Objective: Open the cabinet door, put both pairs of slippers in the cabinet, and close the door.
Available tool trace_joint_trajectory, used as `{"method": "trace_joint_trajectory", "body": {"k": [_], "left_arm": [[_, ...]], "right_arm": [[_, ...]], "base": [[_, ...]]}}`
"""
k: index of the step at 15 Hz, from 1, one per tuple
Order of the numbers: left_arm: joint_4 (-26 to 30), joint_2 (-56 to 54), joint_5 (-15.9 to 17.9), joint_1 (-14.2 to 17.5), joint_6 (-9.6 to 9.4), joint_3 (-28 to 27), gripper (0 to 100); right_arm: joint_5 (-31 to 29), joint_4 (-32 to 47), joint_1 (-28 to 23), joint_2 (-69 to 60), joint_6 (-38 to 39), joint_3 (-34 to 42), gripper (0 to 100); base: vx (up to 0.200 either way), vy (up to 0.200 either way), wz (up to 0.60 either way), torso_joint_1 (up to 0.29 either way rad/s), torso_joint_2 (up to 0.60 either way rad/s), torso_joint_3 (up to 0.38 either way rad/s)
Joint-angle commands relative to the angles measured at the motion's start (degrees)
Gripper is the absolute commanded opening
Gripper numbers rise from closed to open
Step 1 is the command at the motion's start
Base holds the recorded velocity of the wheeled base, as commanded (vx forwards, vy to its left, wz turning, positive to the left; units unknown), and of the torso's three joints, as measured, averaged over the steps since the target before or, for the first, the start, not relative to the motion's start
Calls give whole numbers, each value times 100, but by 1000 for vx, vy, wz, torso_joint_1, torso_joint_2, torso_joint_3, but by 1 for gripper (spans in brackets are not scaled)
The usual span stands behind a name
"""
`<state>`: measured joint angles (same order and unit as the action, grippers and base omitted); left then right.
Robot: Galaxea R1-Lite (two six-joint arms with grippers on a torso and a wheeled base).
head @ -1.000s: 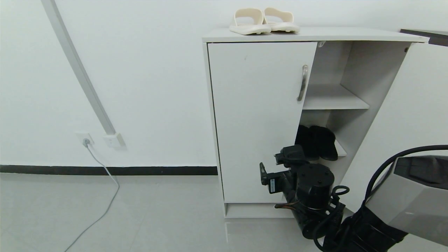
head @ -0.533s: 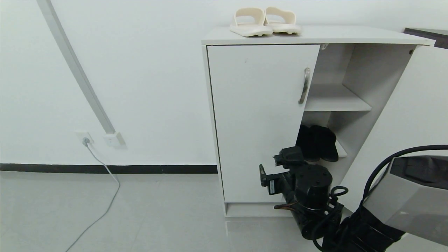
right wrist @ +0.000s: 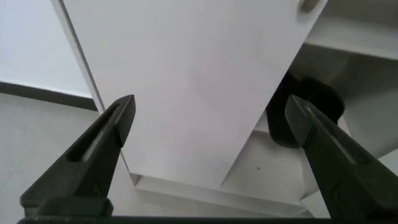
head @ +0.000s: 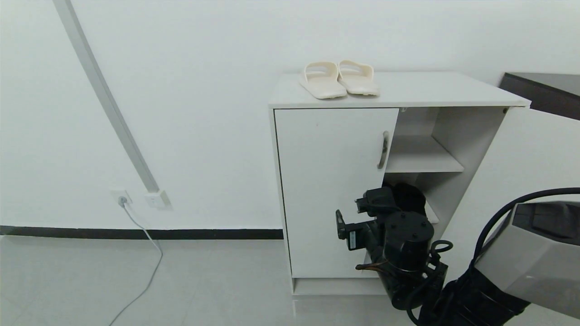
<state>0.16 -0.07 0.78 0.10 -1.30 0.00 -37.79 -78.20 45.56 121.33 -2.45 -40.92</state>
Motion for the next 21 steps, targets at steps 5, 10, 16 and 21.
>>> {"method": "trace_joint_trajectory", "body": {"k": [5, 10, 16, 21], "left_arm": [[2, 7, 1, -1, -1, 0, 0], [2, 7, 1, 8, -1, 0, 0], [2, 7, 1, 8, -1, 0, 0], [2, 7, -8, 8, 16, 0, 0]], "right_arm": [[0, -2, 6, 4, -1, 5, 100], [0, 7, 15, 40, -1, 14, 100], [0, -2, 6, 40, -1, 41, 100], [176, 24, -29, 84, -10, -21, 100]], "base": [[0, 0, 0, 158, -478, -324], [0, 0, 0, 185, -498, -313], [0, 0, 0, 225, -541, -313], [0, 0, 0, 264, -589, -331]]}}
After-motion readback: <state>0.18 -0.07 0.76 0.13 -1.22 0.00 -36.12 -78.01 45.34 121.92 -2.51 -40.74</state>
